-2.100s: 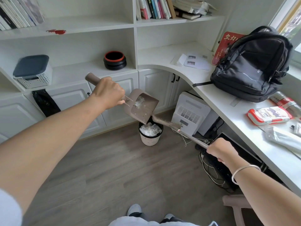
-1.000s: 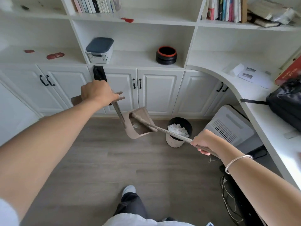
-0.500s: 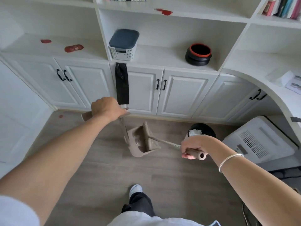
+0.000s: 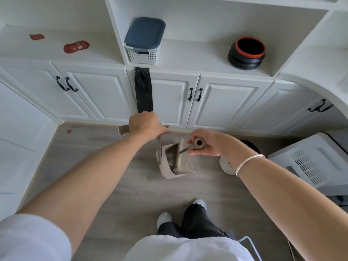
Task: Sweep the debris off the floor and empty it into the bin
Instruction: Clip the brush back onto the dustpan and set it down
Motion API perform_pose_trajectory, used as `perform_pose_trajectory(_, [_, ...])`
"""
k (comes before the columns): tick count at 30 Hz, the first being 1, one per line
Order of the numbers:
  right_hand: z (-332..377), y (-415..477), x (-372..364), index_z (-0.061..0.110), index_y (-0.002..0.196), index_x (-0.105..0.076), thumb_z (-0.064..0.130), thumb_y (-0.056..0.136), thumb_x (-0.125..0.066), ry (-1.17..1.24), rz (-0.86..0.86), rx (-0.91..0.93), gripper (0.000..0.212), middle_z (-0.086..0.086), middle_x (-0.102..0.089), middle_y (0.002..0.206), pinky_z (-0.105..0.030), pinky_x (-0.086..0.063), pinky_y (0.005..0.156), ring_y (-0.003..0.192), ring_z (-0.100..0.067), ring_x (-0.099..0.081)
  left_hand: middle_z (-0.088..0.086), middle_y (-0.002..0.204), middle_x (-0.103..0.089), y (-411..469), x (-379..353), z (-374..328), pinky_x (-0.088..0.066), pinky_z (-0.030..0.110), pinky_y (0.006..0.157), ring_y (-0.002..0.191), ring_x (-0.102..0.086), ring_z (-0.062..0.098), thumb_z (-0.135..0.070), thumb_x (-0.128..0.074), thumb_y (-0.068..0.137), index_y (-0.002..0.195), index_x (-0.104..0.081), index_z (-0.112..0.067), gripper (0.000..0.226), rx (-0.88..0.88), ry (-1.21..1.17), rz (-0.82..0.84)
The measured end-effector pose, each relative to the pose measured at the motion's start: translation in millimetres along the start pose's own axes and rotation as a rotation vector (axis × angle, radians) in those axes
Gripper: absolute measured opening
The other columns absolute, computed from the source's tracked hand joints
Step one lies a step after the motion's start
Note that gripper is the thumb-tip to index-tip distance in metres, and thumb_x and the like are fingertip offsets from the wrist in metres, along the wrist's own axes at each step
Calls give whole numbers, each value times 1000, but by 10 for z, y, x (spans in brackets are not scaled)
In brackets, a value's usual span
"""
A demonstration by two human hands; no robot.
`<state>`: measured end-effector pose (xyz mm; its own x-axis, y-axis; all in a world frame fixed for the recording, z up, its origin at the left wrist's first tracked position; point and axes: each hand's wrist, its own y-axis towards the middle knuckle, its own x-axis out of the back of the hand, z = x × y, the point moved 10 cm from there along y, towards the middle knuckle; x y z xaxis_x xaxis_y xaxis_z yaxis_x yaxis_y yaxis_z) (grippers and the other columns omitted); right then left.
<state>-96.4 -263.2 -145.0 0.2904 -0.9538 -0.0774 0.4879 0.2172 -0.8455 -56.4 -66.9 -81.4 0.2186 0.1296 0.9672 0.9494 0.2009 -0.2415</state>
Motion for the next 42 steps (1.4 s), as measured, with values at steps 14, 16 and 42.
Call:
perform_pose_trajectory(14, [1473,732,254,9,105,-60,11,91,-58,-769,-54,434,15,-9,-63,98,-35,-57,85,87,-26,-68,-2,62,-49,997,-121,-691,-36,29,58,64,-53,20,-38,-67,81,59,-44,-19,36,-30,5,107])
perform_pose_trajectory(16, [1562,802,248,9,123,-58,27,94,-57,-1080,-76,448,34,-12,-64,114,-42,-51,96,104,-30,-64,-1,62,-47,1056,-145,-779,-35,29,58,63,-50,20,-27,-62,82,59,-42,-17,32,-66,2,124])
perform_pose_trajectory(42, [1787,1530,-53,8,134,-57,-4,94,-39,-940,1,272,45,-10,-56,135,-29,-41,104,125,-26,-52,5,93,-65,2039,-687,-427,-38,31,71,80,-55,23,-29,-60,88,85,-52,-15,17,-290,56,277])
